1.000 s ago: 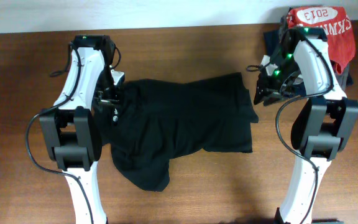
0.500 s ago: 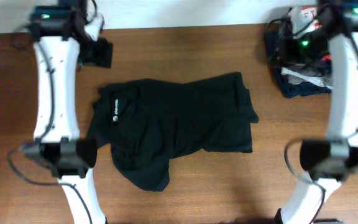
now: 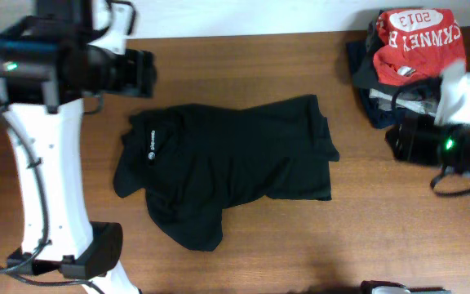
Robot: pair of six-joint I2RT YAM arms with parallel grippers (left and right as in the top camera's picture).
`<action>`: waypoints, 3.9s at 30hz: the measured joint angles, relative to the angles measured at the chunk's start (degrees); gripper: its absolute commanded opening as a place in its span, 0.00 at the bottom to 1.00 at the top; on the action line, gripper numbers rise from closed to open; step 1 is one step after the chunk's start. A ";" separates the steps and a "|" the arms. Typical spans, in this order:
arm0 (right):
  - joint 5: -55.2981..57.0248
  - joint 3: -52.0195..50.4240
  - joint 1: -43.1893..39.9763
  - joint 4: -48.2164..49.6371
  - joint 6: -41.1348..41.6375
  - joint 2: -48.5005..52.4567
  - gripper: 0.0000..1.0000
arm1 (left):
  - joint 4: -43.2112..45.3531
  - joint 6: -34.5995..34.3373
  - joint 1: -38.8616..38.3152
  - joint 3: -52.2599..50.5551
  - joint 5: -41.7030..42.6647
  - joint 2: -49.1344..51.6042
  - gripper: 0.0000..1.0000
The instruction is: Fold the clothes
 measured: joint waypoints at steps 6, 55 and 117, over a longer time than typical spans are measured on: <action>1.03 -18.99 0.00 3.39 1.92 -2.84 0.50 | 0.13 -0.68 -5.11 -14.23 0.46 -0.63 0.76; -4.17 -51.69 0.00 31.80 2.12 5.81 0.50 | 50.07 -21.84 -32.59 -104.45 0.35 -25.79 0.61; 4.15 -62.05 11.34 48.11 4.09 18.78 0.48 | 19.89 -21.14 -21.27 -75.76 -17.70 -18.51 0.01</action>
